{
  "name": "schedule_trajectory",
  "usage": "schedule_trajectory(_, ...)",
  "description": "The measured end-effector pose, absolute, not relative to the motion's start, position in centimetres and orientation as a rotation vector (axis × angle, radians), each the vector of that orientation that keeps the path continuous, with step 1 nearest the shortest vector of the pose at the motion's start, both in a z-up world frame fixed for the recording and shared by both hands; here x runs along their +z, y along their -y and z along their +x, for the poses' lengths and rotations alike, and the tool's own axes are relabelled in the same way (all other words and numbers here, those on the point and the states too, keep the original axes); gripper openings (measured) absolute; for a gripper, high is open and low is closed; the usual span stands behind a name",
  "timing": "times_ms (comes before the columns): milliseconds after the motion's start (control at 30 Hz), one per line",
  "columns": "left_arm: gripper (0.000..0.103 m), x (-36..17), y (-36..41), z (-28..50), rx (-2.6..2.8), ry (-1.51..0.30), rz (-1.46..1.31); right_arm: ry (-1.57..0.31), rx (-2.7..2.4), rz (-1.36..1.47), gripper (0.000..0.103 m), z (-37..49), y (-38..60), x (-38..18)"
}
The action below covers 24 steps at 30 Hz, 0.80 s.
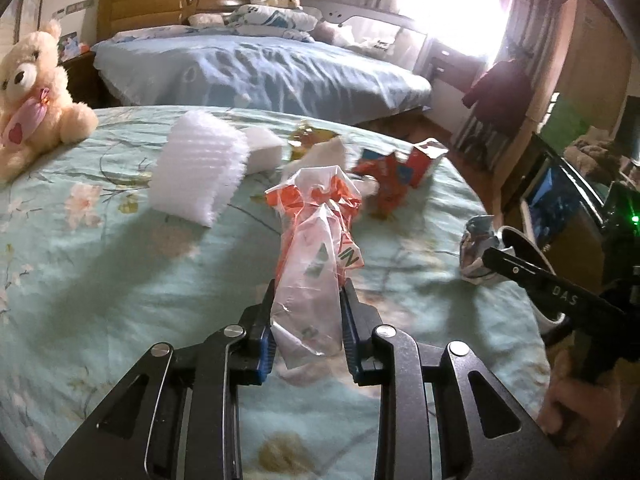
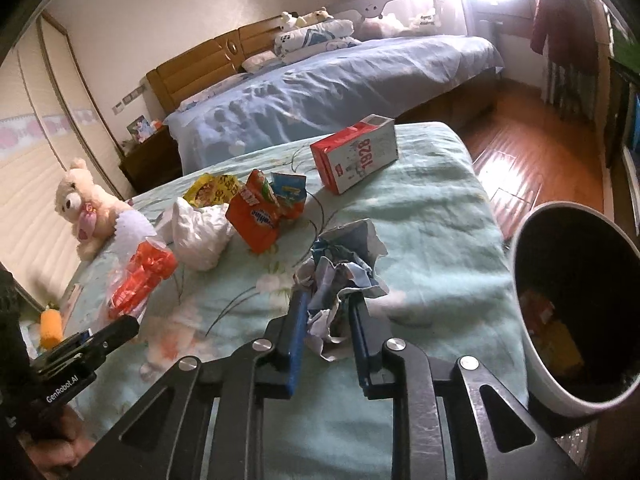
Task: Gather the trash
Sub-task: 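Grasp the clear plastic bag with the left gripper while the right grasps the crumpled tissue, then carry the plastic bag and tissue over the bin opening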
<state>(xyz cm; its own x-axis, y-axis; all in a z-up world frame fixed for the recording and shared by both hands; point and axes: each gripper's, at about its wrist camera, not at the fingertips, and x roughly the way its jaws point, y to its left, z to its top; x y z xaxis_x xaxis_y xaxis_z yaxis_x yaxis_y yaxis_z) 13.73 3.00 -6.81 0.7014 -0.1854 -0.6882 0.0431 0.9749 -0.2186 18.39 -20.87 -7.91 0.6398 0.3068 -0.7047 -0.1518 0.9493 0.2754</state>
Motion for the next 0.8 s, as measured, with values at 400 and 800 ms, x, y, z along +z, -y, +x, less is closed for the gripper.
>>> schedule_trajectory(400, 0.026, -5.9, 3.3, 12.7, -0.270, -0.785, -0.115, -0.820, 0.214, 0.246, 0.021, 15.3, 24.8, -7.0)
schedule_trajectory(800, 0.026, -6.0, 9.6, 12.8, -0.381, -0.799, -0.042, -0.804, 0.139, 0.291, 0.021, 13.3, 29.4, -6.8)
